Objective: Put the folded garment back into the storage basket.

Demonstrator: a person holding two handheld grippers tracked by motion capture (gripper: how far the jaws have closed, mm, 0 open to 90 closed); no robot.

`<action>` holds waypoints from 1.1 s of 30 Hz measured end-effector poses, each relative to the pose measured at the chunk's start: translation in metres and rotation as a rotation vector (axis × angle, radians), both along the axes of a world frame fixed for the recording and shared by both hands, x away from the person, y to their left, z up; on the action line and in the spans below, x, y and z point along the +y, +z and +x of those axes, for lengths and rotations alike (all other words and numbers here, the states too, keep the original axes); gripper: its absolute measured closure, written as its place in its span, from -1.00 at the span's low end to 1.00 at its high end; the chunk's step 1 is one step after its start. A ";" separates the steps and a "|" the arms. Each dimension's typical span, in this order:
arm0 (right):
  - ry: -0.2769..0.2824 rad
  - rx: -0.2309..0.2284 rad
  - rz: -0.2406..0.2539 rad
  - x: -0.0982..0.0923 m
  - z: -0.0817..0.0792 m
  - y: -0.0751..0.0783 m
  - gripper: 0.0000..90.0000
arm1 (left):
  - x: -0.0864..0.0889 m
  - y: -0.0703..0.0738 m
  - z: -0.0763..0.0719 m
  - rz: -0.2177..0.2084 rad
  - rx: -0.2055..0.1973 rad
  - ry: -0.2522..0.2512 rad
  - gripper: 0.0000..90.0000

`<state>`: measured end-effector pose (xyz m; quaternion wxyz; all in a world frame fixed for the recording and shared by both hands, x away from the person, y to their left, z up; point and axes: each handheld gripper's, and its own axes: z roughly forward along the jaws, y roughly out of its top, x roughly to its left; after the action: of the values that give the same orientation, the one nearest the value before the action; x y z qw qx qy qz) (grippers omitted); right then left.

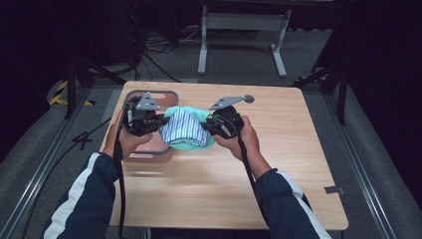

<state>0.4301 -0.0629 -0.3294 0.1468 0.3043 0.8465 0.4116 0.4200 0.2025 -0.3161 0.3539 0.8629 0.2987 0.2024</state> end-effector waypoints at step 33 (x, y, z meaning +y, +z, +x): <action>0.104 0.018 0.005 0.103 0.023 -0.005 0.77 | 0.094 -0.003 -0.011 -0.036 -0.008 0.167 0.85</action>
<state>0.4531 0.0404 -0.3349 0.1168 0.2639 0.8614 0.4179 0.4095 0.2966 -0.3188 0.3526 0.8275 0.3720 0.2293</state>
